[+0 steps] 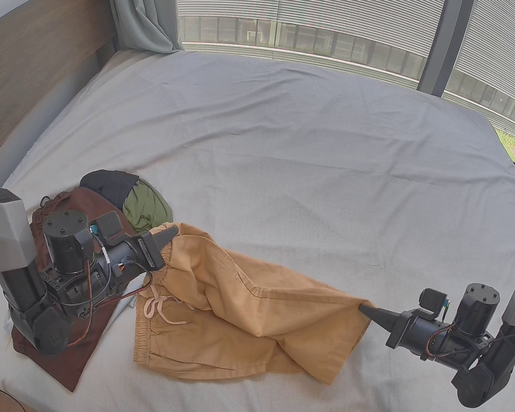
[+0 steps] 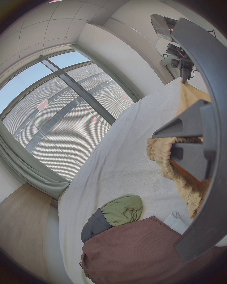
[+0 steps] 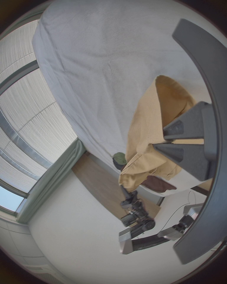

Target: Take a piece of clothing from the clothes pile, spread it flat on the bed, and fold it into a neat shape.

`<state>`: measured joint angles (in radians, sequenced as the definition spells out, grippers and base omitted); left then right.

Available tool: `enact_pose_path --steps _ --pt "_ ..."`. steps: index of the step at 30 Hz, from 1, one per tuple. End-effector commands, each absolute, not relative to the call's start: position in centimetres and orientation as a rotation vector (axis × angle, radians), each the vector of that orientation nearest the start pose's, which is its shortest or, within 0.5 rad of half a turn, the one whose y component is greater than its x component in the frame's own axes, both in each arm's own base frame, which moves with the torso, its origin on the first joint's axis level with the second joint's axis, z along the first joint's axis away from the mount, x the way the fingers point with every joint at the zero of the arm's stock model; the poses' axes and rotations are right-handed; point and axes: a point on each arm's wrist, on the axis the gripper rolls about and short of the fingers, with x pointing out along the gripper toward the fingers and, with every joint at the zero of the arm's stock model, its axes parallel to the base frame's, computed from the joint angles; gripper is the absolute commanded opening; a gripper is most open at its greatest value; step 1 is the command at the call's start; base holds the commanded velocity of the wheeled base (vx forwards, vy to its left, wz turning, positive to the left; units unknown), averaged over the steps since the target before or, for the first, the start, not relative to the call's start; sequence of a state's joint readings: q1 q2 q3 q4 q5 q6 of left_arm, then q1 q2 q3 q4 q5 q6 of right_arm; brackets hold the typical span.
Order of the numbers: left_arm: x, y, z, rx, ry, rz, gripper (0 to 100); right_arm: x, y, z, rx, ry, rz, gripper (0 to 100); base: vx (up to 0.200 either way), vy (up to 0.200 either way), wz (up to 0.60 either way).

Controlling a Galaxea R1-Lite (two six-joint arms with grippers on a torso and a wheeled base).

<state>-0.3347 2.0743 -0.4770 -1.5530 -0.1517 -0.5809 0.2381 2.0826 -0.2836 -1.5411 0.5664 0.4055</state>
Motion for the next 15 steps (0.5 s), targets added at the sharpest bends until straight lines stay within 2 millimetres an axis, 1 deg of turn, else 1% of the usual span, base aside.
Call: enact_pose_path --steps 1,6,11,12,15 --pt "30.0 -10.7 8.1 -0.566 0.186 -0.457 0 26.6 7.8 6.5 0.449 0.376 0.778 0 0.000 0.000 0.00" --pt "30.0 -10.7 8.1 -0.566 0.184 -0.458 0 26.3 9.1 5.0 0.450 0.444 0.811 0 0.000 0.000 0.00" --pt "30.0 -10.7 8.1 -0.566 0.183 -0.458 0 26.3 9.2 4.6 0.451 0.463 0.809 0 0.000 0.000 0.00" --pt "30.0 -10.7 8.1 -0.566 0.183 -0.458 0 26.3 9.2 4.6 0.450 0.461 0.810 100 0.000 0.000 0.00" --pt "30.0 -10.7 8.1 -0.566 0.183 -0.458 0 26.3 9.4 4.6 0.450 0.461 0.819 100 0.000 0.000 0.00"
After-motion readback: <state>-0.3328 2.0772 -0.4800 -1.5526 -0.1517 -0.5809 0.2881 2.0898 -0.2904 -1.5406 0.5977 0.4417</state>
